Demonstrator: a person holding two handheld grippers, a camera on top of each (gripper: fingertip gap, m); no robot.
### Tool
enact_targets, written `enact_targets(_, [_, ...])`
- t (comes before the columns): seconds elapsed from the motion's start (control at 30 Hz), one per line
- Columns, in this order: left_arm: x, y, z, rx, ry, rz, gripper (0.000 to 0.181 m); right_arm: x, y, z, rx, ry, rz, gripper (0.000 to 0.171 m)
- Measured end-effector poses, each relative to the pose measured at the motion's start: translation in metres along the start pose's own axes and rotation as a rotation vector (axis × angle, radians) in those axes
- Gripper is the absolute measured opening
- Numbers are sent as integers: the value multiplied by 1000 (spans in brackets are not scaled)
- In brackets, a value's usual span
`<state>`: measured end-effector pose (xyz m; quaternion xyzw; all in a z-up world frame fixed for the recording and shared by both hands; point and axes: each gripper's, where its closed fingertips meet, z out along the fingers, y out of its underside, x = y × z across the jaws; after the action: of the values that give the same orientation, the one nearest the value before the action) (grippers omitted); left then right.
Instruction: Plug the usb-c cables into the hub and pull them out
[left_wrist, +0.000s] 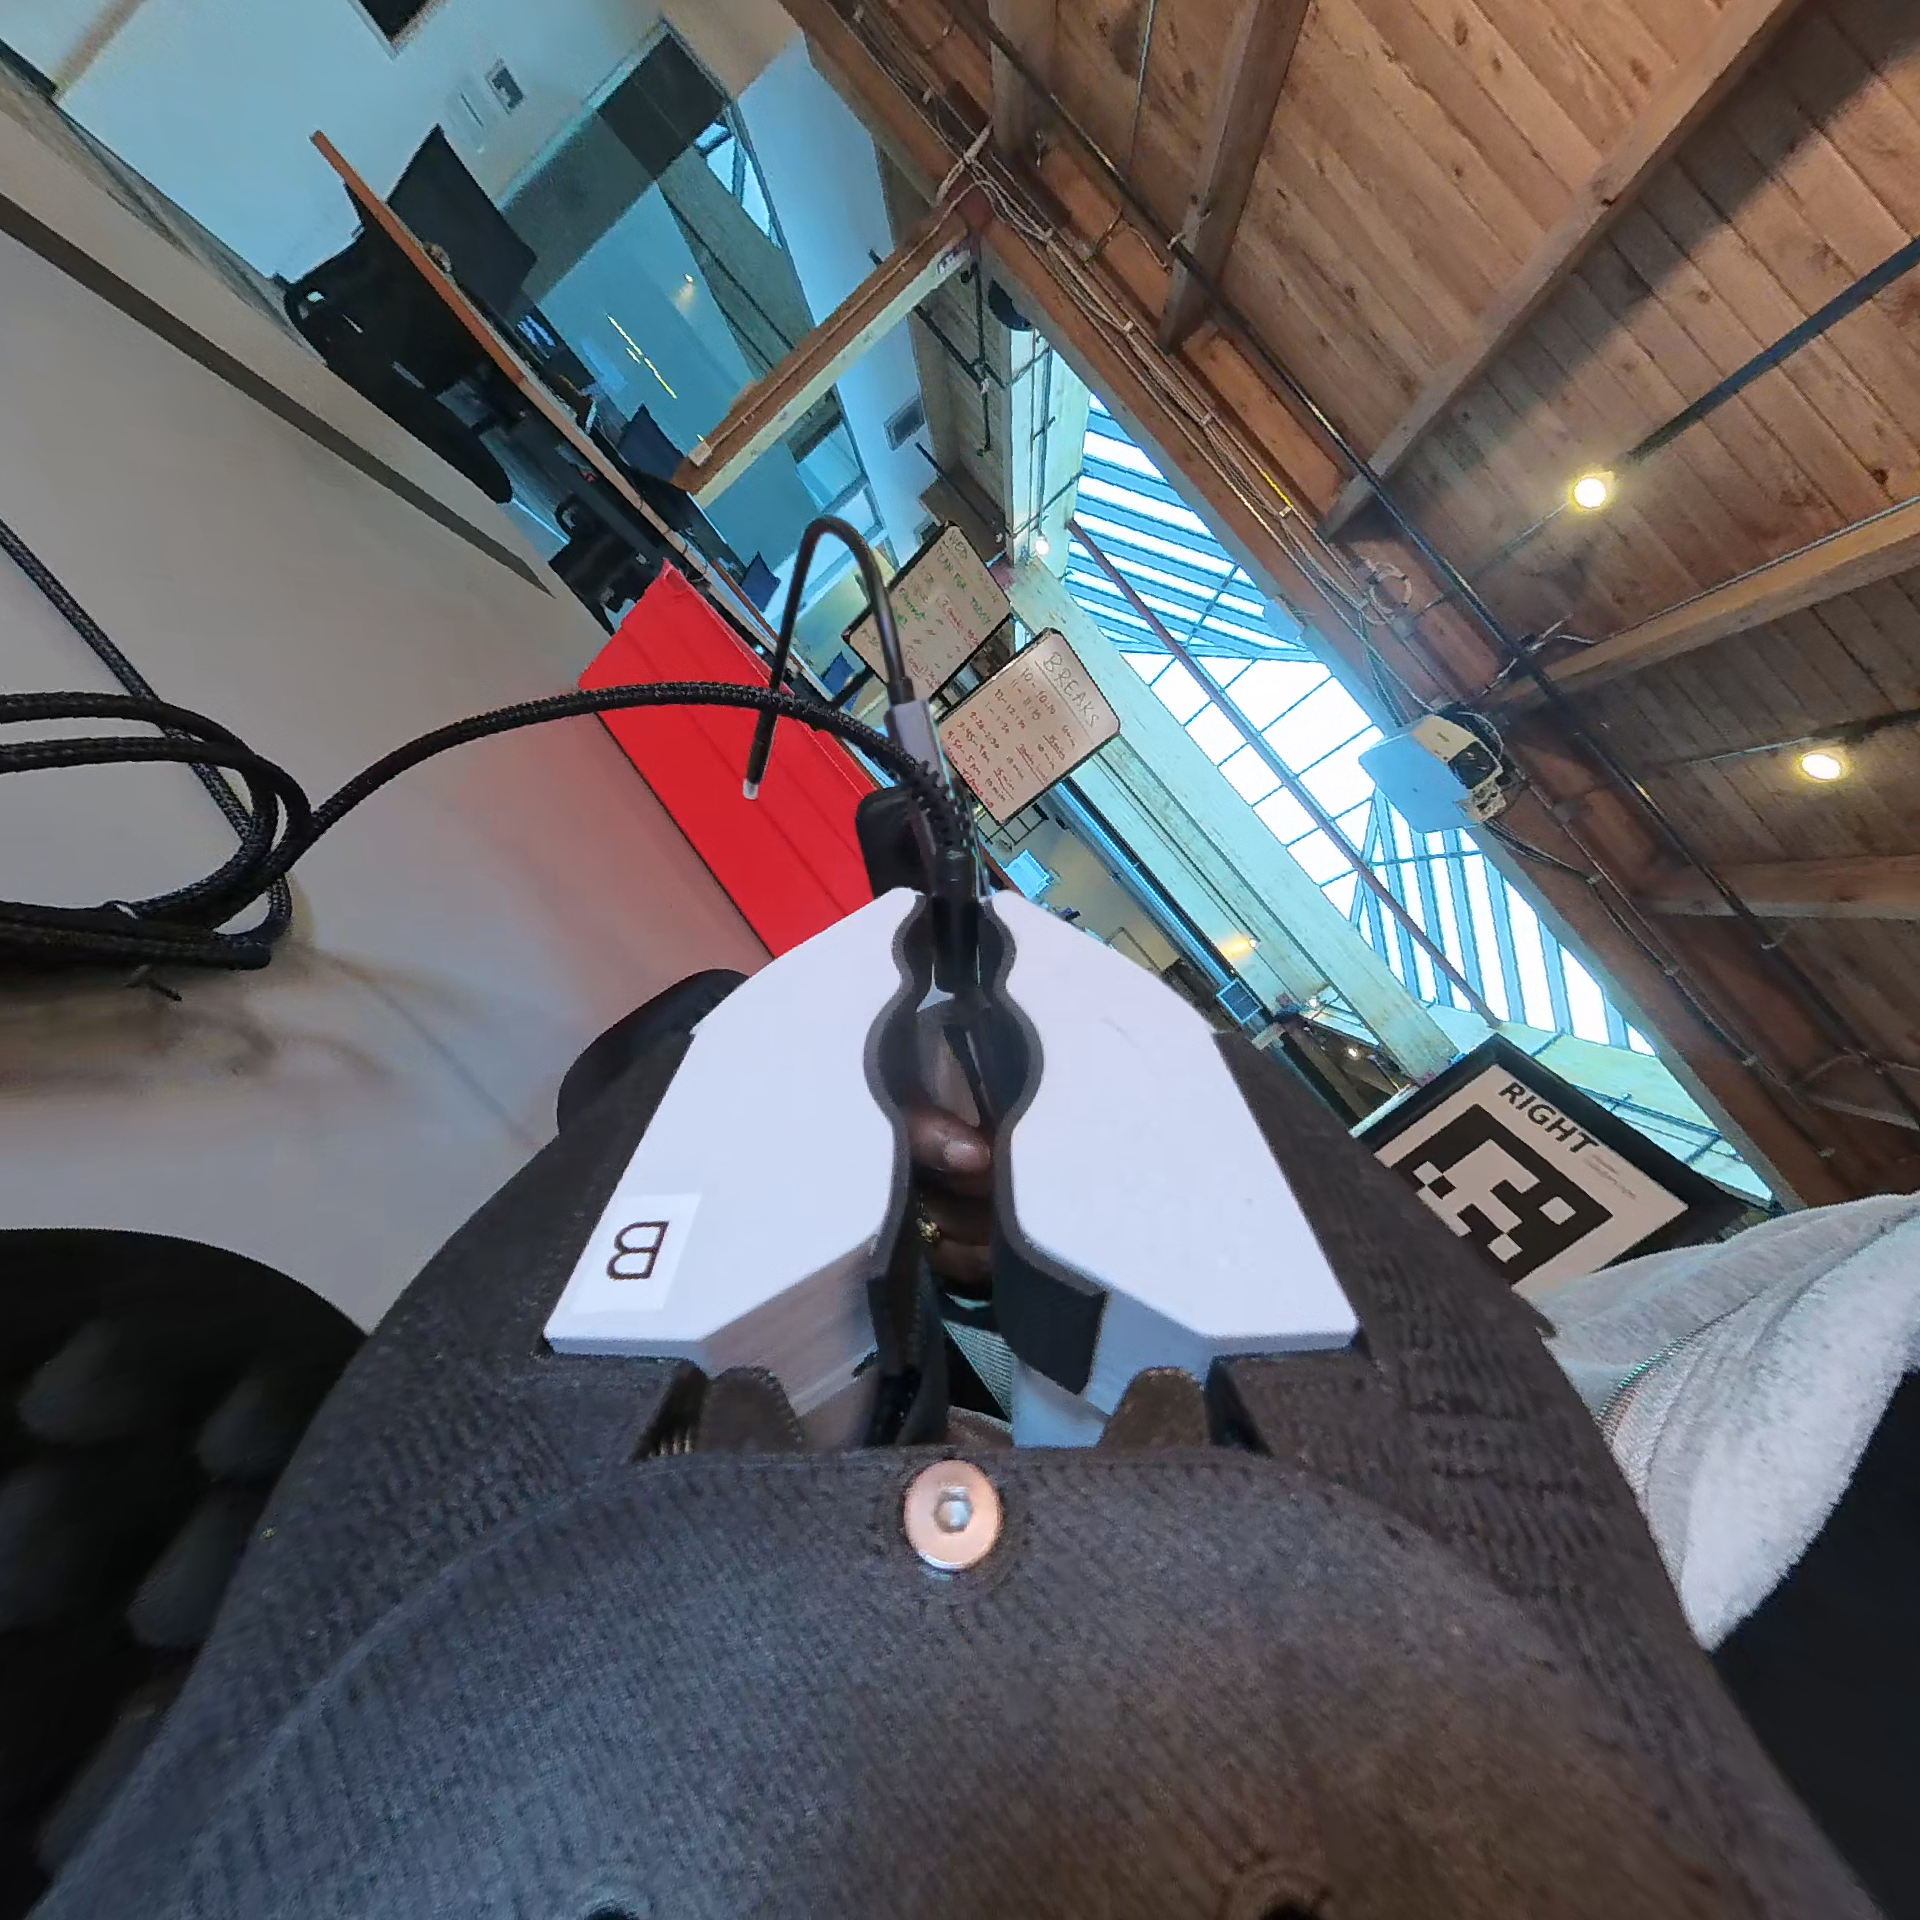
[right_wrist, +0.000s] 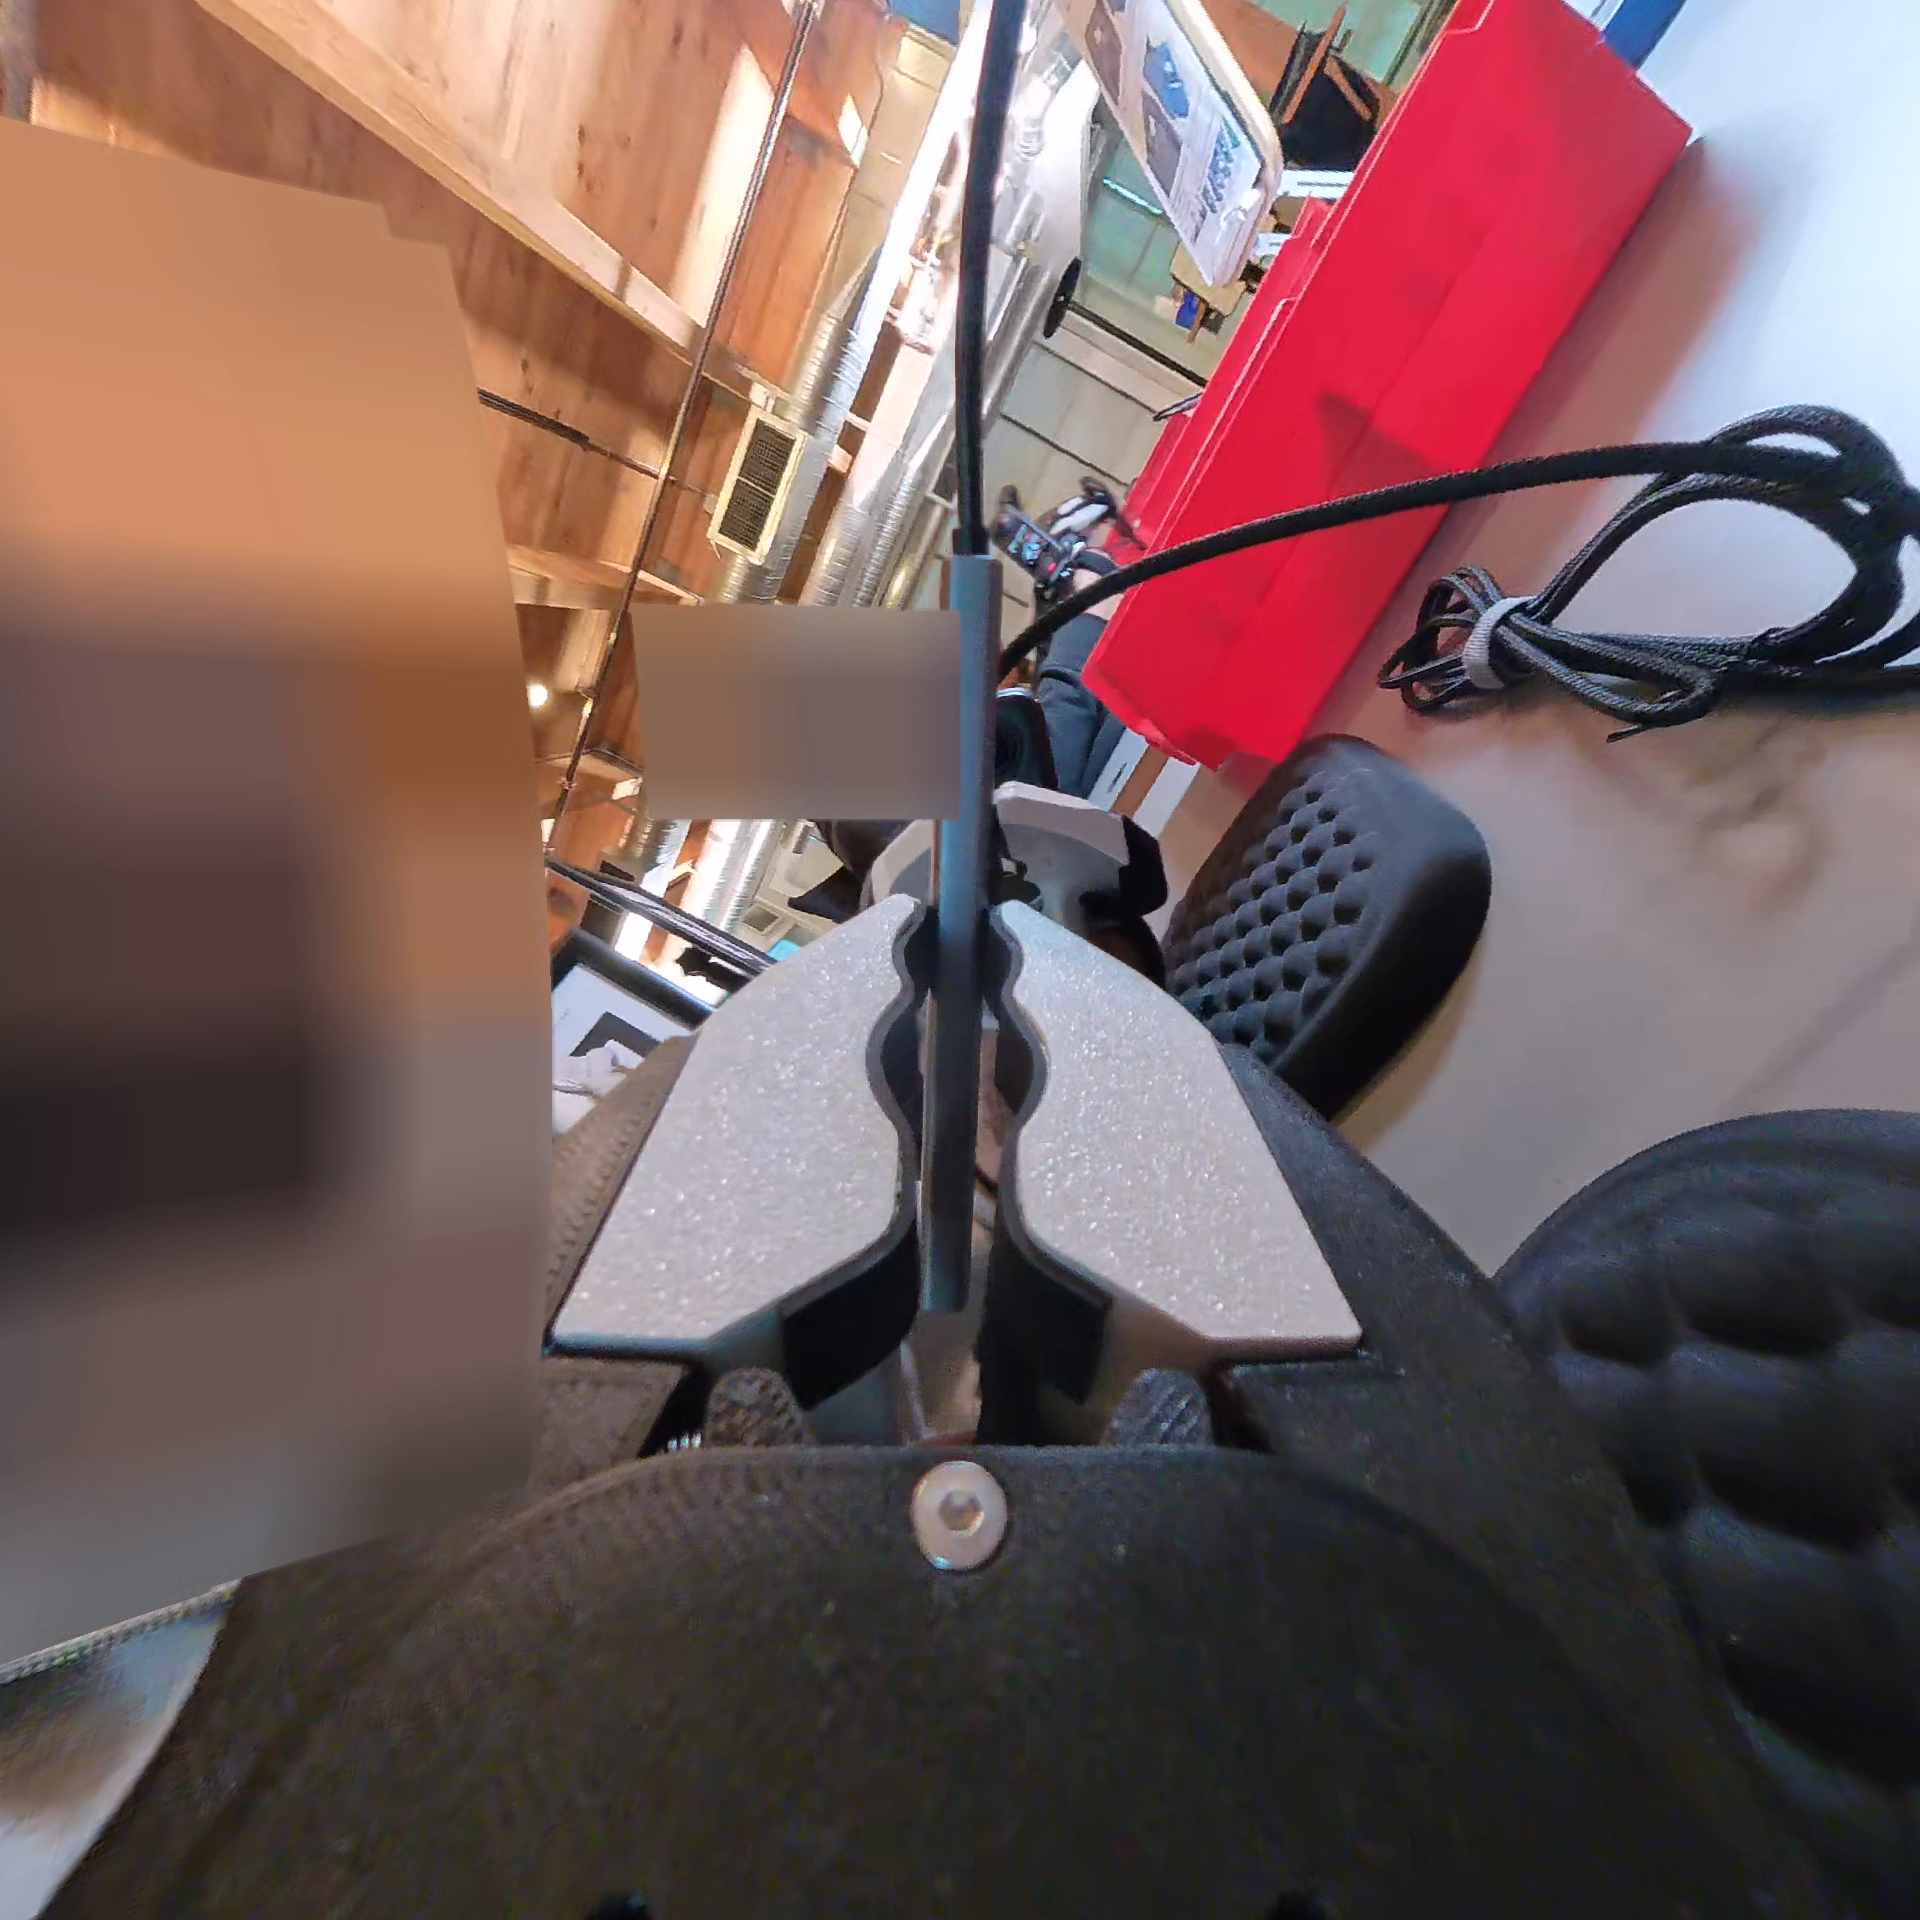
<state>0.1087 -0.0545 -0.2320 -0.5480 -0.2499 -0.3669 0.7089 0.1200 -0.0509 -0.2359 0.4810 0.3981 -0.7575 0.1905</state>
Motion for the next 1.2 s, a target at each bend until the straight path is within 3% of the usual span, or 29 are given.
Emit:
enact_targets(0.03, [0, 1, 1, 4, -2, -3, 9, 2, 1, 1, 0, 16, -15, 9])
enact_targets(0.27, [-1, 0, 3, 47, 41, -143, 9, 5, 2, 4, 10, 84, -161, 9])
enact_targets(0.43, [1, 2, 3, 35, 50, -120, 9, 5, 6, 6, -23, 83, -163, 9])
enact_targets(0.83, [16, 32, 3, -228, 153, -81, 9, -1, 39, -10, -440, 145, -241, 9])
enact_targets(1.2, [20, 54, -4, -471, 142, 54, 8, 8, 70, -12, -799, 217, -336, 9])
